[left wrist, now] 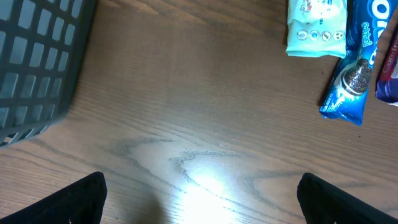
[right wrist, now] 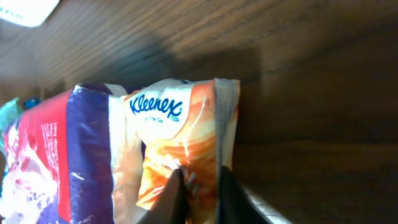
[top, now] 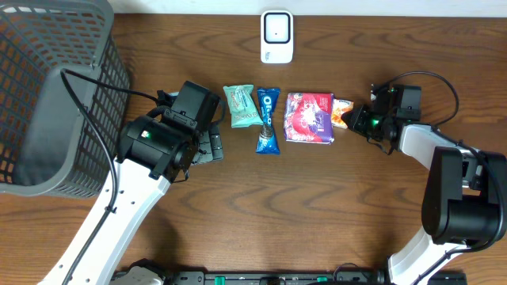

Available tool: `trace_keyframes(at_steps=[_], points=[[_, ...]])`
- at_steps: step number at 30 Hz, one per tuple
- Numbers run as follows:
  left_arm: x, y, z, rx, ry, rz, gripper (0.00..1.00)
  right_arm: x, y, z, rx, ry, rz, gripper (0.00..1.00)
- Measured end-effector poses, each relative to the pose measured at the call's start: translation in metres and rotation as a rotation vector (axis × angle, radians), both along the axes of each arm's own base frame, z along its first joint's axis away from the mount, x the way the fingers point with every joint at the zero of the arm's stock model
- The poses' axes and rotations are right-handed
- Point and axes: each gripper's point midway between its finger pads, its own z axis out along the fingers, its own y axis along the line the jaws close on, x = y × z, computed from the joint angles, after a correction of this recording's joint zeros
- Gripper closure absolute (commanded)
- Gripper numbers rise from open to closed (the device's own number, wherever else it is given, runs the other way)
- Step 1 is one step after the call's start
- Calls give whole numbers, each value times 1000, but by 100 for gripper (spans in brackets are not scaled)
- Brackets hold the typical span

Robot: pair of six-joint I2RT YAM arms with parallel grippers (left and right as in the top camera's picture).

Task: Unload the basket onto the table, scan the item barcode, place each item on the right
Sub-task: 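Reach the right gripper to the orange Kleenex pack and grasp it, then move the Kleenex pack rightward and release it on the table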

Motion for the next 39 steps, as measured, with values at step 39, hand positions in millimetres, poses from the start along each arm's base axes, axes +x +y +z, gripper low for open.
trace_keyframes(at_steps=[39], points=[[0, 0, 0, 0, 0, 0, 2, -16, -87, 54, -265, -43, 55, 99]])
